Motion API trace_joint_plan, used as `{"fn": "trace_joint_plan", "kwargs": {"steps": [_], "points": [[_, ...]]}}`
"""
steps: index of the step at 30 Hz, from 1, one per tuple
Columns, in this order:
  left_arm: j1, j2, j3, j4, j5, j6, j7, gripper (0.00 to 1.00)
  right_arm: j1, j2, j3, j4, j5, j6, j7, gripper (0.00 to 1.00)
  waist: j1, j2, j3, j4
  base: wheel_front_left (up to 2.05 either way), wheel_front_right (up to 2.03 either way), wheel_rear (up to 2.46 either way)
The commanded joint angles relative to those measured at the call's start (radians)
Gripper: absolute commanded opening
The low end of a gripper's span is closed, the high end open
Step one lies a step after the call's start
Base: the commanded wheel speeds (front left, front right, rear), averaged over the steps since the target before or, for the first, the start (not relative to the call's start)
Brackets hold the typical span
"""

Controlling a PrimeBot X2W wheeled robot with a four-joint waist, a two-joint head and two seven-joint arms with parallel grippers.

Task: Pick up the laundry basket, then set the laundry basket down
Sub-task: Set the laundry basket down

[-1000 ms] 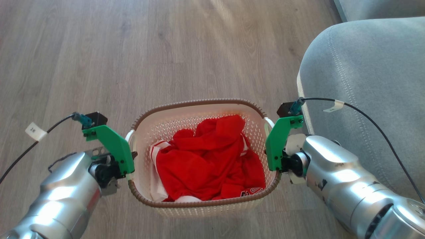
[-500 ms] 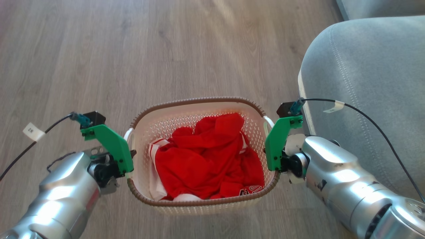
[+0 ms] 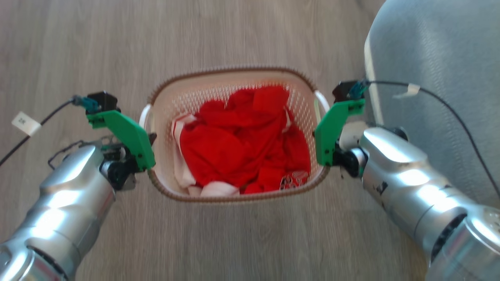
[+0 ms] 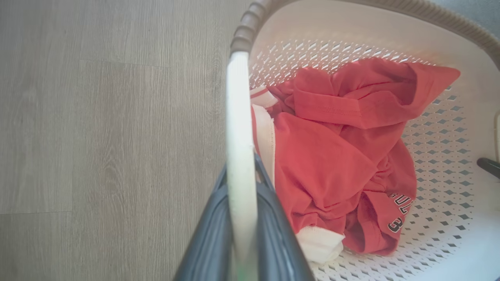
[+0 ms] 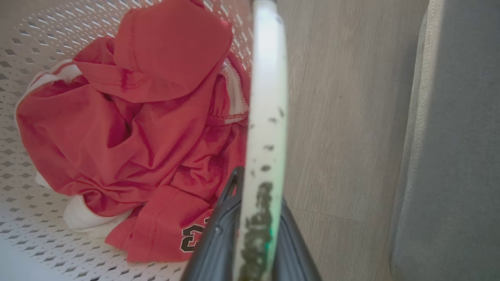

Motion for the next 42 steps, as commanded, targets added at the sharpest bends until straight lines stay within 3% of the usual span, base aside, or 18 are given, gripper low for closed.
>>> {"fn": "trace_joint_plan", "kwargs": {"steps": [1,20,35,42], "points": [[-0.073,0.086,0.028,0.021,0.016,0.011,-0.027,0.0,-0.025,-0.016,0.005,0.009,-0.01,0.003,-0.021,0.0,-0.0001,0.0,0.068,0.009,0.0,0.0,0.0],[-0.21,0.056,-0.004,0.026,0.076,0.011,-0.251,0.0,-0.145,-0.037,-0.027,0.056,-0.111,0.003,-0.226,0.0,-0.0001,0.0,0.388,0.041,0.0,0.0,0.0],[-0.268,0.02,-0.049,0.023,0.106,0.011,-0.387,0.0,-0.161,-0.068,-0.202,0.056,-0.321,0.003,-0.349,0.0,-0.0001,0.0,0.561,0.056,0.0,0.0,0.0],[-0.276,0.017,-0.067,0.007,0.106,0.011,-0.412,0.0,-0.145,-0.063,-0.325,0.056,-0.429,0.003,-0.342,0.0,-0.0001,0.0,0.61,0.055,0.0,0.0,0.0]]}}
